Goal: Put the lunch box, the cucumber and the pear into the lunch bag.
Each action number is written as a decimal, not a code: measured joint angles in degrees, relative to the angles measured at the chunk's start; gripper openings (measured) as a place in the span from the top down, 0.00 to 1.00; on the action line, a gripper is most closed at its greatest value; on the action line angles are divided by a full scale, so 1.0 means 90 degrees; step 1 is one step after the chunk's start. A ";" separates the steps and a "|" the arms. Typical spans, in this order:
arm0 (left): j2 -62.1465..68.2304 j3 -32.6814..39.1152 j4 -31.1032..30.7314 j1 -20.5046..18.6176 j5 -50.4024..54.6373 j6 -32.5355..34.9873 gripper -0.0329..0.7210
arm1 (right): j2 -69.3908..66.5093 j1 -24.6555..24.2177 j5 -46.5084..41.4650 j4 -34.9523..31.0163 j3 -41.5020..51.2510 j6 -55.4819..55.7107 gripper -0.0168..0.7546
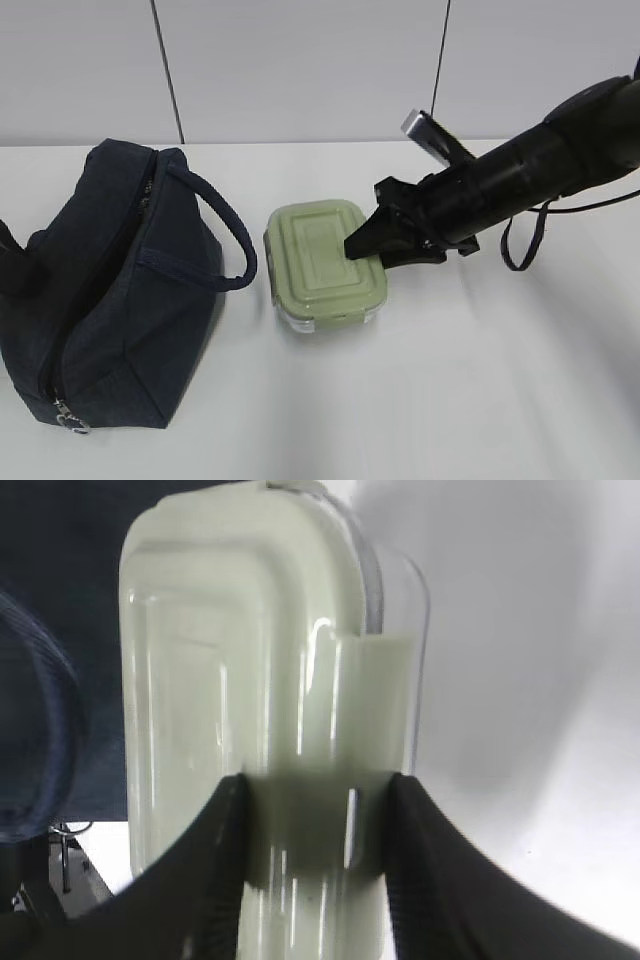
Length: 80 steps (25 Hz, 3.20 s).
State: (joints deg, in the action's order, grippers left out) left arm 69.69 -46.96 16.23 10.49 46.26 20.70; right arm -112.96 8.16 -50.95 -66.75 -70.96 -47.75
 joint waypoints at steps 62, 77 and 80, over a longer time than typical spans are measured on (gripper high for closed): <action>0.0000 0.0000 0.0101 0.0000 0.0008 0.0000 0.96 | 0.0029 0.3574 0.0915 0.6616 -0.2541 0.6148 0.64; 0.0000 0.0000 0.0071 0.0000 0.0120 0.0000 0.96 | -0.1363 0.4347 0.0247 0.6545 -0.4851 0.6100 0.61; 0.0000 0.0000 0.0089 0.0000 0.0120 0.0000 0.96 | -0.1373 0.4347 0.0174 0.6609 -0.4912 0.5905 0.49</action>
State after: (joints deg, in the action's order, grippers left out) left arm 69.69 -46.96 17.03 10.49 47.34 20.70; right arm -125.32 47.29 -49.39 -7.27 -115.17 5.40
